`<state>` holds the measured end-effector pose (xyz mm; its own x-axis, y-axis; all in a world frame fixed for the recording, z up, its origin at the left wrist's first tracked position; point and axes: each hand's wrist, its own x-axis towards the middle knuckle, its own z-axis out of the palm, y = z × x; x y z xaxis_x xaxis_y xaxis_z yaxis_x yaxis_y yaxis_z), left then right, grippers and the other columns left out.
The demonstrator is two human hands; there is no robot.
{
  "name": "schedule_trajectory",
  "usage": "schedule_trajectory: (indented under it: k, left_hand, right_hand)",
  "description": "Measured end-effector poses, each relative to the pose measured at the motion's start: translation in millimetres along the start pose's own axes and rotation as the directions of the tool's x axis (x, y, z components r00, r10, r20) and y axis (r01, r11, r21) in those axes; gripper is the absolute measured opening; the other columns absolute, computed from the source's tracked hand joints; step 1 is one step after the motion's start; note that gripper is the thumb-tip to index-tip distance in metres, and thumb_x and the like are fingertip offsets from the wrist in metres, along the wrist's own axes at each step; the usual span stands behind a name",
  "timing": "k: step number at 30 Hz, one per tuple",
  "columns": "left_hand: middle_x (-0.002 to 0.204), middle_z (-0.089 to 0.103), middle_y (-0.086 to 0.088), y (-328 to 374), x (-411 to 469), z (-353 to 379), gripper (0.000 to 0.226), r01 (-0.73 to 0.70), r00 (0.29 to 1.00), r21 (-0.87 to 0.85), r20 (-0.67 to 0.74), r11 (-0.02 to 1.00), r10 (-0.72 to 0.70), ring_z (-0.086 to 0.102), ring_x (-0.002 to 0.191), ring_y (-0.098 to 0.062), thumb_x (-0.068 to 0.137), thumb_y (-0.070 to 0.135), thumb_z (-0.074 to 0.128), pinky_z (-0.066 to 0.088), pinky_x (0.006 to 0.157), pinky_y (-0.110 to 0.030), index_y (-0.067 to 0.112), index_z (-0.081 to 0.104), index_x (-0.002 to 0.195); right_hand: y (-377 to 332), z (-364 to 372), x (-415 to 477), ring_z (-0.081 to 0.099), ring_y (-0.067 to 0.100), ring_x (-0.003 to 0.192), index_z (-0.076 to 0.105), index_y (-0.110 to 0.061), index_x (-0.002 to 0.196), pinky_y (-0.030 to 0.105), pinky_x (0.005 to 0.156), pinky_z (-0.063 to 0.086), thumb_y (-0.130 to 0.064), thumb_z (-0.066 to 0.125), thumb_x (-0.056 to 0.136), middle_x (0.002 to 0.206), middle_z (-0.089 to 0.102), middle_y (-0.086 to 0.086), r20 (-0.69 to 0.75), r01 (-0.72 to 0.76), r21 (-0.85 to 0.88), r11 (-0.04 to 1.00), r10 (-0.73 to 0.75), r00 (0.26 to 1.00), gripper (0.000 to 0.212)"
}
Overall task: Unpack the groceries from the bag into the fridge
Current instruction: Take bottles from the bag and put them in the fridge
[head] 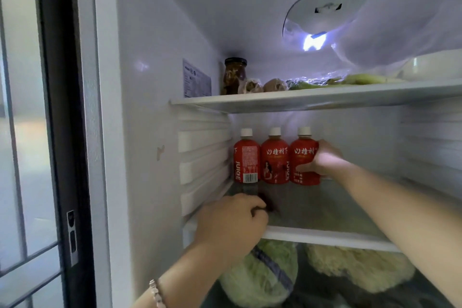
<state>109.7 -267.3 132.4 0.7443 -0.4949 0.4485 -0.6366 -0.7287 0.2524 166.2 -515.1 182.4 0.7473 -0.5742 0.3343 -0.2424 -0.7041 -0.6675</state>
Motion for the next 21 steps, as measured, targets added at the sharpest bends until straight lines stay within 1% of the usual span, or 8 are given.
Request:
schedule_trajectory:
  k: [3, 5, 7, 9, 11, 14, 18, 21]
  left_hand:
    - [0.131, 0.052, 0.020, -2, 1, 3, 0.037, -0.024, 1.000, 0.008, -0.007, 1.000, 0.024, 0.050, 0.114, -0.006, 0.093, 0.039, 0.035, 0.039, 0.096, -0.028, 0.041, 0.051, 0.126]
    - [0.130, 0.053, 0.019, -5, 2, 3, 0.037, -0.041, 0.999, 0.005, -0.021, 0.999, 0.041, 0.050, 0.114, -0.007, 0.093, 0.039, 0.035, 0.040, 0.096, -0.029, 0.040, 0.052, 0.125]
    - [0.127, 0.054, 0.018, -7, 4, 3, 0.037, -0.051, 0.998, 0.005, -0.025, 0.999, 0.051, 0.051, 0.113, -0.008, 0.092, 0.039, 0.035, 0.041, 0.095, -0.029, 0.039, 0.052, 0.124]
    - [0.126, 0.055, 0.016, -8, 6, 3, 0.037, -0.056, 0.998, 0.012, -0.011, 0.998, 0.056, 0.052, 0.111, -0.010, 0.092, 0.039, 0.035, 0.042, 0.093, -0.030, 0.038, 0.053, 0.124]
    - [0.125, 0.056, 0.014, -8, 6, 2, 0.037, -0.054, 0.998, 0.015, 0.012, 0.998, 0.054, 0.053, 0.109, -0.012, 0.093, 0.038, 0.034, 0.043, 0.092, -0.031, 0.037, 0.054, 0.124]
    - [0.120, 0.061, 0.010, -4, 4, 0, 0.035, -0.029, 0.999, 0.011, 0.022, 1.000, 0.029, 0.056, 0.104, -0.014, 0.094, 0.037, 0.034, 0.045, 0.090, -0.032, 0.034, 0.058, 0.119]
    - [0.115, 0.063, 0.003, -3, -7, -1, 0.030, -0.023, 0.996, -0.009, -0.084, 1.000, 0.022, 0.058, 0.101, -0.018, 0.096, 0.034, 0.036, 0.045, 0.084, -0.029, 0.026, 0.057, 0.116]
    - [0.136, 0.047, 0.000, 2, -41, -6, 0.039, -0.029, 0.996, -0.068, -0.082, 0.997, 0.024, 0.046, 0.120, -0.020, 0.098, 0.032, 0.039, 0.036, 0.099, -0.030, 0.020, 0.040, 0.135]
  right_hand:
    - [-2, 4, 0, 0.052, 0.034, 0.115, 0.035, -0.008, 0.134, 0.044, 0.089, 0.050, -0.023, 0.086, 0.062, 0.128, 0.050, 0.015, 0.009, -0.025, 0.009, 1.000, 0.025, 1.000, 0.090]
    - [-4, 4, -5, 0.055, 0.032, 0.110, 0.035, -0.006, 0.134, 0.038, 0.076, 0.055, -0.025, 0.083, 0.067, 0.125, 0.051, 0.015, 0.042, -0.037, -0.057, 0.998, 0.039, 0.998, 0.085]
    - [-5, 0, -14, 0.061, 0.023, 0.089, 0.049, -0.008, 0.118, 0.024, 0.054, 0.050, -0.029, 0.076, 0.075, 0.106, 0.058, 0.011, 0.157, -0.001, -0.127, 0.992, 0.021, 0.987, 0.055]
    - [-8, -13, -28, 0.055, 0.016, 0.064, 0.056, -0.012, 0.085, 0.017, 0.044, 0.041, -0.029, 0.067, 0.083, 0.078, 0.058, 0.005, 0.226, 0.011, -0.135, 0.991, 0.020, 0.974, 0.020]
    - [-12, -27, -42, 0.054, 0.017, 0.059, 0.057, -0.010, 0.072, 0.019, 0.046, 0.040, -0.024, 0.063, 0.085, 0.069, 0.060, 0.006, 0.202, 0.052, -0.169, 0.984, -0.017, 0.979, 0.020]
    - [-22, -41, -69, 0.061, 0.012, 0.057, 0.068, -0.002, 0.088, 0.018, 0.050, 0.044, -0.019, 0.060, 0.088, 0.071, 0.068, 0.007, 0.259, 0.178, -0.196, 0.964, -0.124, 0.958, 0.019]
    - [-44, -50, -122, 0.064, 0.004, 0.056, 0.061, -0.021, 0.080, 0.018, 0.054, 0.052, -0.016, 0.055, 0.091, 0.070, 0.068, -0.004, 0.493, 0.266, -0.006, 0.964, -0.229, 0.839, 0.014]
    - [-59, -56, -165, 0.066, 0.010, 0.065, 0.062, -0.022, 0.083, 0.022, 0.064, 0.054, -0.020, 0.056, 0.092, 0.075, 0.069, -0.002, 0.559, 0.365, 0.110, 0.924, -0.361, 0.746, 0.011]
